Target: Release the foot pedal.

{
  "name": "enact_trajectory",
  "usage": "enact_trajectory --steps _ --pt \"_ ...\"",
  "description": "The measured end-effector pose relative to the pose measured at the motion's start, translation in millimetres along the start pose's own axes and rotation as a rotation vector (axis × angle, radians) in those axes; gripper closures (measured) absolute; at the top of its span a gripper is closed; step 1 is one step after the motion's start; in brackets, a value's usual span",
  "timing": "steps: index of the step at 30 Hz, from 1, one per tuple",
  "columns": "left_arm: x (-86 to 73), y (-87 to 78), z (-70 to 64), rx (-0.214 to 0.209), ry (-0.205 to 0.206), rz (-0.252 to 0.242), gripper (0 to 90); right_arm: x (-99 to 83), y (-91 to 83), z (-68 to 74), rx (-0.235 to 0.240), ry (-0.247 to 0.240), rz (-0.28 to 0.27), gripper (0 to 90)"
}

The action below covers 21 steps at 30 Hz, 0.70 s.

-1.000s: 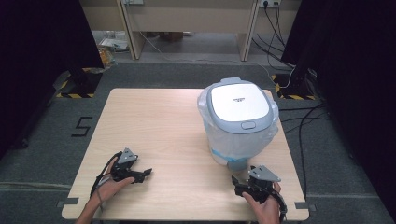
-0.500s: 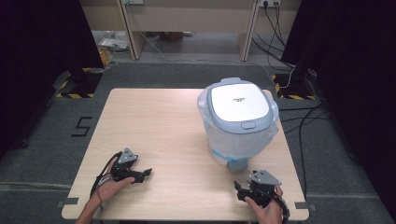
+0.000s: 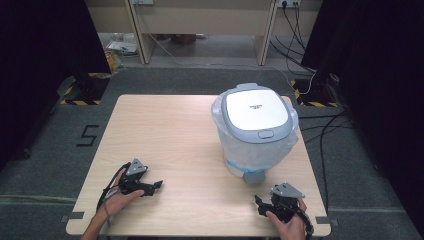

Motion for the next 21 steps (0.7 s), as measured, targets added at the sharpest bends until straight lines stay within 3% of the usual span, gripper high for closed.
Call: enact_trajectory --steps 6,10,21 --pt "0.0 0.0 0.0 0.000 0.000 0.000 14.4 -8.5 5.2 -2.9 -0.004 0.002 0.036 17.7" --pt "0.0 0.0 0.1 0.000 0.001 0.000 14.4 -10.7 7.9 -1.5 0.017 0.028 0.038 16.3" --pt "0.0 0.0 0.0 0.001 0.001 0.000 14.4 -12.8 7.0 1.3 0.030 0.020 0.043 12.9"
Point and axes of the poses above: each handheld gripper's, and its own axes: y roughly forward along the jaws, x roughly out of its top, z roughly to its left, the point moved 10 cm from there along y, roughly forward along the jaws, and after that the axes turned 2 degrees about y, right-handed, at the moved point
